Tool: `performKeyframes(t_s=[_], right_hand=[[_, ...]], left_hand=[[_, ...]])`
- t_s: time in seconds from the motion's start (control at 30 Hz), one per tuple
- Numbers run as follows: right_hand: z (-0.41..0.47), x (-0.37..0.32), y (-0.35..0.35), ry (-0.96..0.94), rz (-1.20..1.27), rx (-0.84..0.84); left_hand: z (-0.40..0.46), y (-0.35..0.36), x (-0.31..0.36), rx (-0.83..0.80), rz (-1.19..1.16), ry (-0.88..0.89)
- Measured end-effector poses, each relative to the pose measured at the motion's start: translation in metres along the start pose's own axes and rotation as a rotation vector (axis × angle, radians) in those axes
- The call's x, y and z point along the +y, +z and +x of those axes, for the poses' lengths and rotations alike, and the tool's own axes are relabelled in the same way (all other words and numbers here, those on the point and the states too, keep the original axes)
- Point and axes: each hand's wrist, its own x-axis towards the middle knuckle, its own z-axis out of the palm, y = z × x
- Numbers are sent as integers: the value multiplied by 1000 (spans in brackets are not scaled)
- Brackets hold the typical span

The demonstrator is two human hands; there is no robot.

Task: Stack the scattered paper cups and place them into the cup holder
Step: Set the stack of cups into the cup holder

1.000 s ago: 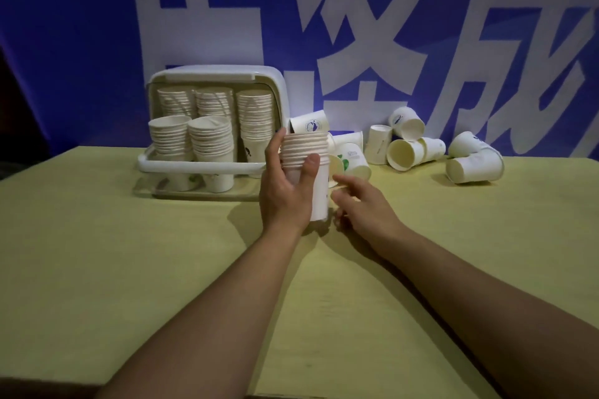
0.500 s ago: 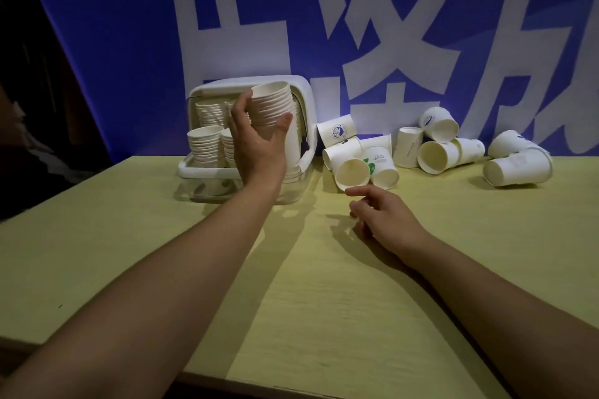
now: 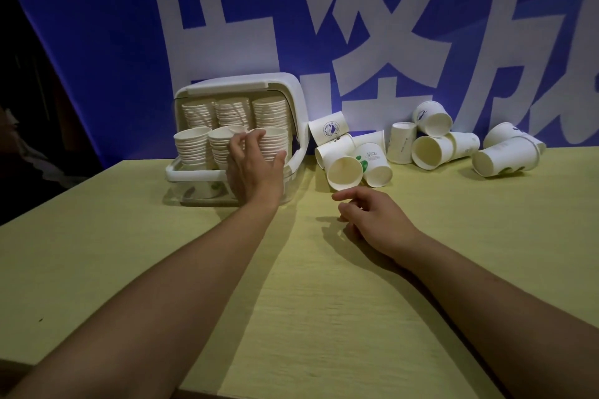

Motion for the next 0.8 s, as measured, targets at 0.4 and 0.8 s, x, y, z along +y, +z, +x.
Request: performKeyframes(t_s=[0.4,0.8], right_hand=[[3,1,-1,-29,31,70],[32,12,-55,38,-131,508]], left_hand=[[-41,-3,42,123,-188,4],[-89,32,47,-404,-619,-154]])
